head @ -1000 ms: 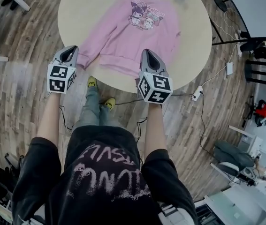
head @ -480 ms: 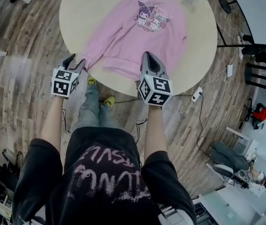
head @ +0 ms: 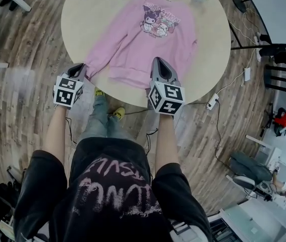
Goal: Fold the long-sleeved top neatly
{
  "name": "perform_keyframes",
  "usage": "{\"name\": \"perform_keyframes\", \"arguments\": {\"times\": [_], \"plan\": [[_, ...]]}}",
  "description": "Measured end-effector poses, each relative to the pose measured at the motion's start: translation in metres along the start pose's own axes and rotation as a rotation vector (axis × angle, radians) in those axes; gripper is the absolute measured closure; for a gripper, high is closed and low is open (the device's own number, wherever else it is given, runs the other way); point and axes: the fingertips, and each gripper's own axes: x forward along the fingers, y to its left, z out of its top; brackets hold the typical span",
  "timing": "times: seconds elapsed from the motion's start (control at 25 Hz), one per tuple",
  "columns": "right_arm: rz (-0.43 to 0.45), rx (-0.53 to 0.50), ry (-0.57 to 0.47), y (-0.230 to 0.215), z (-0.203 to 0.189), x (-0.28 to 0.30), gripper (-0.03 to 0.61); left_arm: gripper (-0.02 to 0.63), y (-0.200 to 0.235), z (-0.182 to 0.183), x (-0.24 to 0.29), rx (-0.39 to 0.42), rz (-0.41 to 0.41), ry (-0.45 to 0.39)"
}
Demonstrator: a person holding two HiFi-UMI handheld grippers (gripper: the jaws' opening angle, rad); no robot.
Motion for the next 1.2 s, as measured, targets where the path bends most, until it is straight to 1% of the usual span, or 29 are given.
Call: {"name": "perform_keyframes", "arguments": {"times": [0.08,0.16,0.28,0.36,0.6,0.72,0.96,1.2], "plan": [[0.0,0.01,-0.011,-0.002,0.004,-0.004,0.572,0.591,0.006,0.009,-0.006,0.011,0.014,-0.009],[0.001,0.017,-0.028,-0.004,0.01,-0.007,0.572,0.591,0.016,0.021,-0.011,0.038,0.036,-0.021],[-0.006,0.017,-0.051,-0.007,0.02,-0.011,0.572,0.591,0.037,0.049,-0.019,0.086,0.073,-0.053],[-0.02,0.02,-0.055,-0.009,0.025,-0.011,0.572,0.591,0.053,0.068,-0.023,0.103,0.092,-0.076],[-0.064,0.025,-0.047,-0.002,0.043,0.012,0.572,0.591,0.111,0.115,-0.016,0.124,0.102,-0.125],[-0.079,0.031,-0.044,0.015,0.054,0.033,0.572,0.591,0.145,0.126,-0.013,0.151,0.097,-0.122],[-0.1,0.029,-0.046,0.055,0.073,0.07,0.572,0.591,0.231,0.141,-0.015,0.177,0.114,-0.118],[-0.121,0.029,-0.033,0.069,0.079,0.089,0.572,0.591,0.299,0.162,-0.012,0.212,0.144,-0.115]]}}
